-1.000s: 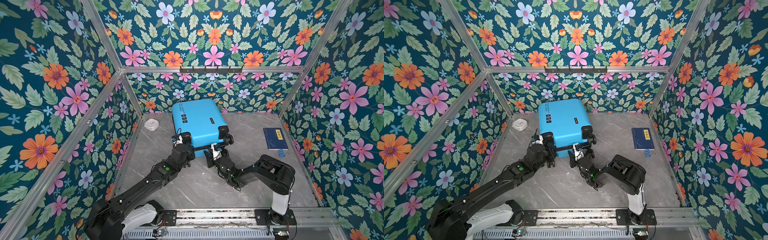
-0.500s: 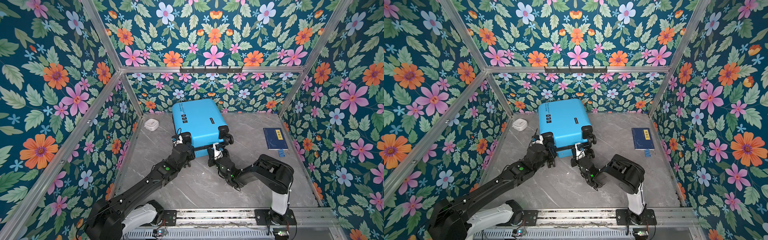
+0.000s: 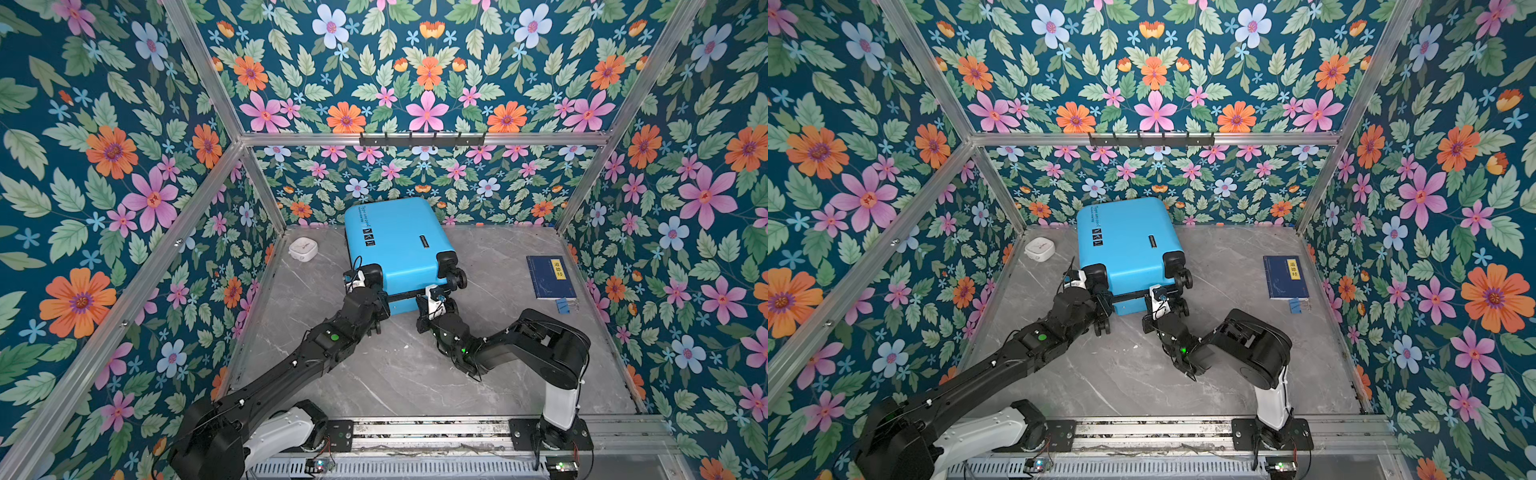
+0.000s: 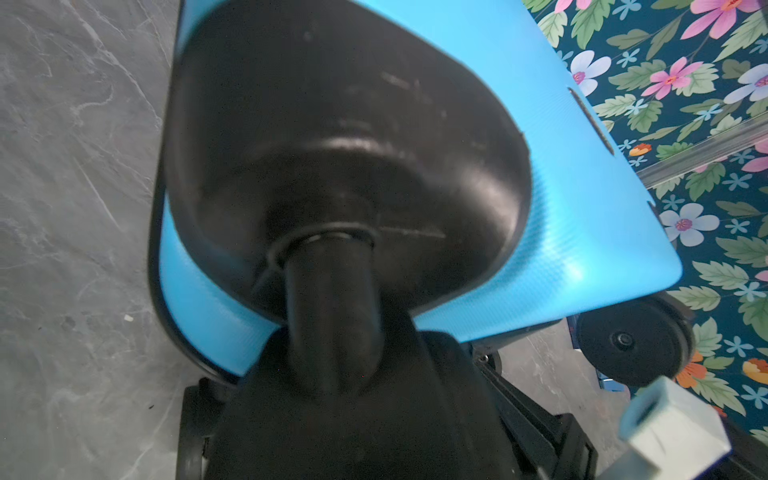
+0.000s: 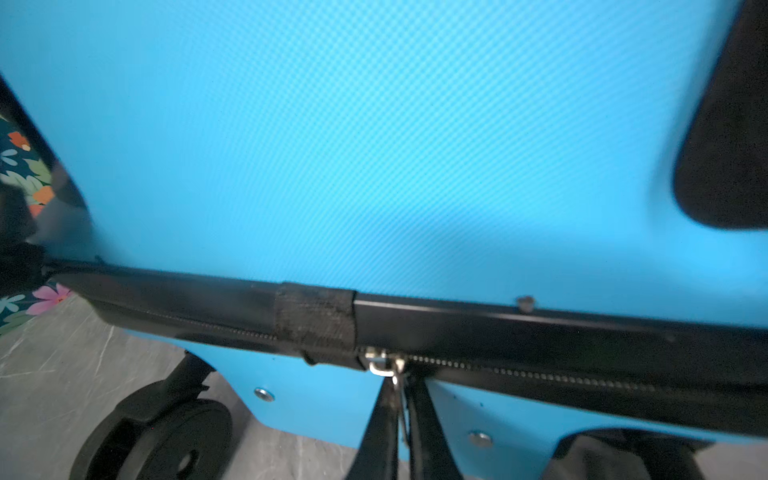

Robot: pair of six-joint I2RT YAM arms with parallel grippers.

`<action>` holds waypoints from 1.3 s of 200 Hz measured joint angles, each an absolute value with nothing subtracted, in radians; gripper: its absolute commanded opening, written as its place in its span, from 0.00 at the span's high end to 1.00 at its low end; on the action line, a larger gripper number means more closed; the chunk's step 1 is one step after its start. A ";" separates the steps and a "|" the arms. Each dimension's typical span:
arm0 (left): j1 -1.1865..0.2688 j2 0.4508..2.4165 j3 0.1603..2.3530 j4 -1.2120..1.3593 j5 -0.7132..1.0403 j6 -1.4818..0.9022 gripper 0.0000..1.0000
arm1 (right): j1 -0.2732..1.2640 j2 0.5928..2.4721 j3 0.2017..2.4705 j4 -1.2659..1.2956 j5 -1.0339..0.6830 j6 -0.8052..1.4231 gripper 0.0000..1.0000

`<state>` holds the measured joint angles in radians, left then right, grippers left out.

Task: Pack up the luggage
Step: 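Close the right gripper on the silver zipper pull, then drag the zipper pull along the seam around the corner with the right gripper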

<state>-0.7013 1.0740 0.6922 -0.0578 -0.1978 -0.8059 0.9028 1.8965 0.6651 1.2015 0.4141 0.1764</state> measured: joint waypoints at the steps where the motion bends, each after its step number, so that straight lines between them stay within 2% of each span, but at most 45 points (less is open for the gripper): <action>1: -0.701 1.074 0.692 -0.058 -0.198 -0.806 1.00 | 0.903 1.896 0.665 1.200 0.414 0.176 0.91; 37: -0.701 1.074 0.692 -0.053 -0.205 -0.811 1.00 | 0.902 1.895 0.690 1.160 0.415 0.155 1.00; 151: -0.688 1.074 0.692 -0.052 -0.151 -0.816 1.00 | 0.899 1.840 0.619 1.158 0.443 0.142 1.00; 260: -0.617 1.062 0.692 -0.061 -0.089 -0.819 1.00 | 0.801 1.739 0.474 1.229 0.469 0.132 1.00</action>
<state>-0.6174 1.0622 0.6922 -0.0608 -0.0895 -0.8192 0.8009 1.7393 0.4744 1.2289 0.4686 0.1322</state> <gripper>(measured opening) 0.435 0.050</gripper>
